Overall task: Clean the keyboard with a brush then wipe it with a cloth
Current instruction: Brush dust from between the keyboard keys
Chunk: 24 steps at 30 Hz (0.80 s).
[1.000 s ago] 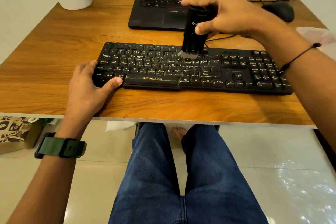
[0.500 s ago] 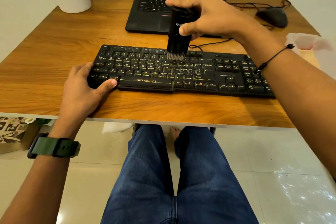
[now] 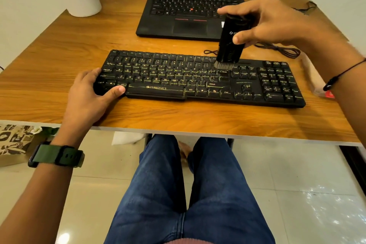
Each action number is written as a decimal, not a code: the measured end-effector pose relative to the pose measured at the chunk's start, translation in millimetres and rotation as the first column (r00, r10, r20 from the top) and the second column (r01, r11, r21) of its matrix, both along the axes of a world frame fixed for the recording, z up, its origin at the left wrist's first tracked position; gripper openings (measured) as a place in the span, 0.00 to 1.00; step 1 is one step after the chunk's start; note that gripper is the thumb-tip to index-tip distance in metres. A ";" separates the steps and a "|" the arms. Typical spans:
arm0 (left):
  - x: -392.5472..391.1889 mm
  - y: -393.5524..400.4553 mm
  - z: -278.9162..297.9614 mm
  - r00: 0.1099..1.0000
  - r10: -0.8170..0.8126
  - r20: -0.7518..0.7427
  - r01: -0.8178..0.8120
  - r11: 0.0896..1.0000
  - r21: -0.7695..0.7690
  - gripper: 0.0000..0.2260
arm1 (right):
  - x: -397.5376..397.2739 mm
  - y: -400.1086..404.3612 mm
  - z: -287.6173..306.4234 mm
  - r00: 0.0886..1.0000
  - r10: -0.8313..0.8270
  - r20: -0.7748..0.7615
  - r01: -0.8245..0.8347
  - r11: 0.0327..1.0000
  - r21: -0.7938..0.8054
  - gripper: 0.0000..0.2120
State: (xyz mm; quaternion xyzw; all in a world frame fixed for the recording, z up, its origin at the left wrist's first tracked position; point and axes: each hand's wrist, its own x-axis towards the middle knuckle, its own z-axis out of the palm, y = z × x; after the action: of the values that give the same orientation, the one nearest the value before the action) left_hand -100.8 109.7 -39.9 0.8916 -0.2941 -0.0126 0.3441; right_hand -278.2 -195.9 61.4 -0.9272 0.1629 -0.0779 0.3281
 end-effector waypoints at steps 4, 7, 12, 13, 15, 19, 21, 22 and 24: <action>-1.8 0.1 1.1 1.000 0.002 -0.003 -0.002 1.000 -0.005 0.33 | 7.5 11.1 9.0 0.994 0.004 0.111 -0.005 1.000 0.004 0.31; -3.6 -0.2 2.8 1.000 0.001 -0.003 -0.001 1.000 0.000 0.33 | 33.2 28.4 10.4 0.988 0.074 0.135 -0.061 0.993 -0.101 0.32; -4.1 -0.2 3.4 1.000 -0.001 -0.015 0.001 1.000 -0.004 0.33 | 53.5 37.9 -0.7 0.990 0.136 0.036 -0.130 0.981 -0.146 0.32; -3.6 -0.1 3.3 1.000 0.000 -0.015 0.000 1.000 -0.006 0.33 | 49.7 35.1 -2.1 0.992 0.122 0.027 -0.117 0.983 -0.138 0.32; -2.5 -0.1 2.9 1.000 -0.001 -0.007 0.001 1.000 -0.010 0.33 | 37.8 26.2 -3.5 0.995 0.091 0.035 -0.087 0.992 -0.093 0.31; -2.2 -1.5 1.2 1.000 0.002 0.007 -0.002 1.000 -0.006 0.32 | 10.1 5.6 -5.5 1.000 0.023 0.015 -0.023 1.000 -0.018 0.31; -1.5 -1.4 -0.3 1.000 -0.002 0.024 0.002 1.000 -0.013 0.31 | 0.3 -1.8 -2.7 1.000 0.009 0.003 -0.009 1.000 -0.009 0.32; -0.7 -1.5 -1.2 1.000 -0.001 0.031 0.002 1.000 -0.015 0.31 | -2.1 -3.7 -0.7 1.000 0.006 0.003 -0.006 1.000 -0.014 0.32; 0.2 -1.9 -2.2 1.000 0.000 0.030 0.000 1.000 -0.011 0.31 | -2.1 -2.7 3.1 0.999 0.004 0.042 -0.005 1.000 0.006 0.32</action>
State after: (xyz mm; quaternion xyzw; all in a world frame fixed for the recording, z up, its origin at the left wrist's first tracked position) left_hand -100.7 107.7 -42.0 0.8898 -0.2994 0.0024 0.3445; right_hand -280.3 -198.7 64.5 -0.9248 0.1542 -0.0961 0.3344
